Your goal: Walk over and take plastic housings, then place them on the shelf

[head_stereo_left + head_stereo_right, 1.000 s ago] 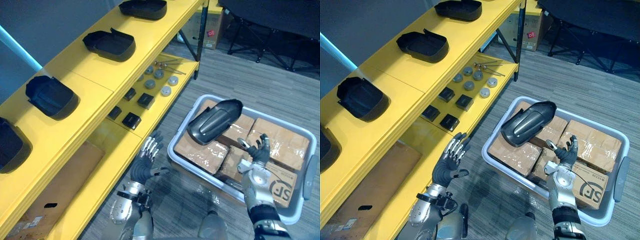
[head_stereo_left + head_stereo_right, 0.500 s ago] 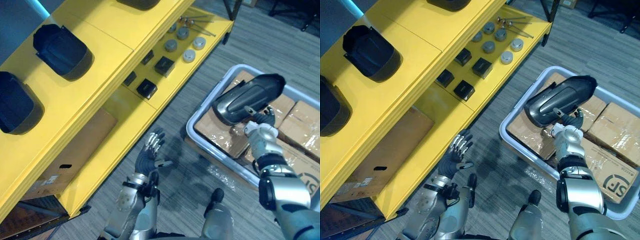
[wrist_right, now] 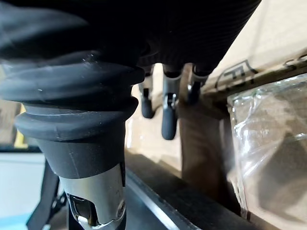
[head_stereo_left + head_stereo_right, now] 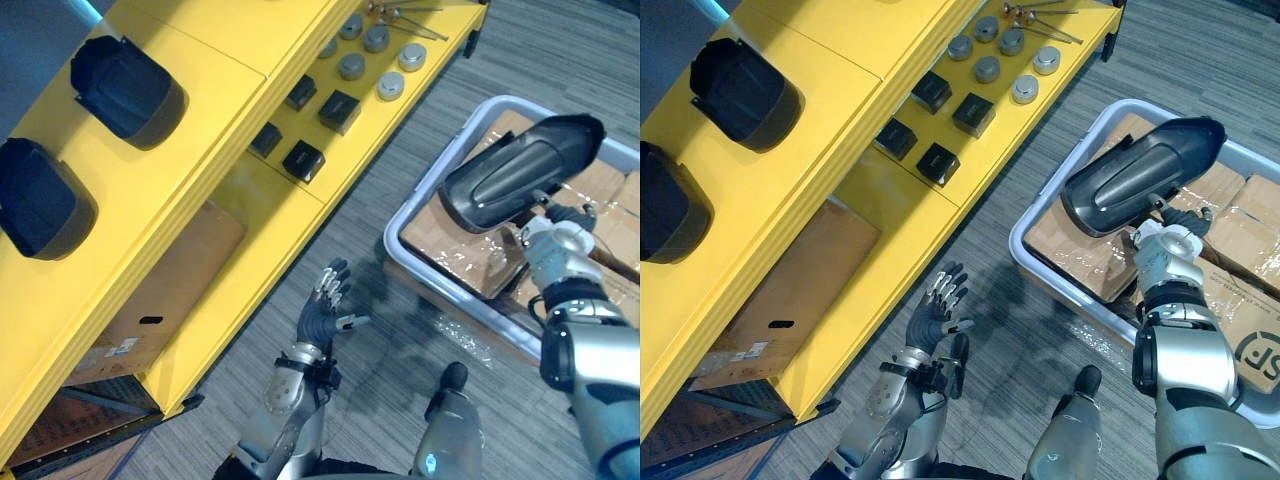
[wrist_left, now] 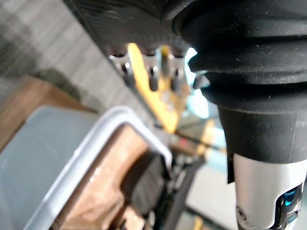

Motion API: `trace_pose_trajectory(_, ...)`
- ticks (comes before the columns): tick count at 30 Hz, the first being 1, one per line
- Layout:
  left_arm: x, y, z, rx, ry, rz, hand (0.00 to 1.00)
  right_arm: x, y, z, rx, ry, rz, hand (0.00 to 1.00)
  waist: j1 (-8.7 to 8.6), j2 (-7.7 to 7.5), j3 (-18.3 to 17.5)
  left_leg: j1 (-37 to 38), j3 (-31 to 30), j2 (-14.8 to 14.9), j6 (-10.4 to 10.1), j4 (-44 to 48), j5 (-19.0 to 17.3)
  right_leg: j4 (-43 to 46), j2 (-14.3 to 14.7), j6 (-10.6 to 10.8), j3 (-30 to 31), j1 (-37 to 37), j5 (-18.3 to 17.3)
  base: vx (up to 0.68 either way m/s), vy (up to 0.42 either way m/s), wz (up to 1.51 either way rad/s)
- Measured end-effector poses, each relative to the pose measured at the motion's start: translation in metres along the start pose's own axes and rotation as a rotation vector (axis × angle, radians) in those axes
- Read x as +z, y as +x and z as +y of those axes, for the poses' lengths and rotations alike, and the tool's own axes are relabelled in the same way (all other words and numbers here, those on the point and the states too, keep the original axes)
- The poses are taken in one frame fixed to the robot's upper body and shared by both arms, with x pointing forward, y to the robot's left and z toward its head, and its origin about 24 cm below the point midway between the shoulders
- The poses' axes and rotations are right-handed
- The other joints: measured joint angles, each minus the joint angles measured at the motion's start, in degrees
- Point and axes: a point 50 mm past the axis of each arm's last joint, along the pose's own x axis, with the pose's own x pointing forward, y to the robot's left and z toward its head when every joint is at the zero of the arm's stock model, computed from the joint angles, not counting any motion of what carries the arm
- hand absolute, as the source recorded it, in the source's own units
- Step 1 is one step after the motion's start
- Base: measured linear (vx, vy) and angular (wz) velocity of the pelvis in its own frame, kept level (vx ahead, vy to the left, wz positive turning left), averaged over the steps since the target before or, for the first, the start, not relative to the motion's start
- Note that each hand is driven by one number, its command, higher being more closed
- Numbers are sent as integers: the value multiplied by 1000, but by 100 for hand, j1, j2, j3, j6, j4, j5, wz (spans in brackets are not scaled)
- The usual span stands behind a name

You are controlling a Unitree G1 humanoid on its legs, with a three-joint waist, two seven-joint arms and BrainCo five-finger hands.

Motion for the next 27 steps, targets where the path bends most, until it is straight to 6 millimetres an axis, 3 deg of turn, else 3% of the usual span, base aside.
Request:
trace_pose_trajectory(1, -1, 0, 0, 2, -1, 4, 0, 3, 1, -3, -7, -5, 1, 100, 3, 0, 0, -42, -1, -6, 2, 4, 2, 2, -7, 4, -2, -38, 2, -53, 21, 3)
trace_pose_trajectory(8, -10, -1, 1, 28, -30, 46, 0, 9, 8, -21, -61, -116, 46, 100, 92, 21, 7, -72, -7, -14, -1, 15, 6, 6, -16, 12, -8, -64, 8, 0, 0, 0)
trace_pose_trajectory(13, -9, 2, 2, 50, -39, 45, 0, 20, 12, -35, -89, -181, 83, 100, 145, 143, 21, -246, -73, -22, -1, 82, 6, 31, -19, 13, -86, -163, 8, 11, 9, 6)
trace_pose_trajectory(27, -19, -2, 5, 81, -57, 77, 0, 12, 16, -58, -165, -362, 149, 100, 372, 167, 4, -587, -333, -57, 30, 416, -63, -1, -3, 24, -363, -127, 18, -15, 22, 9)
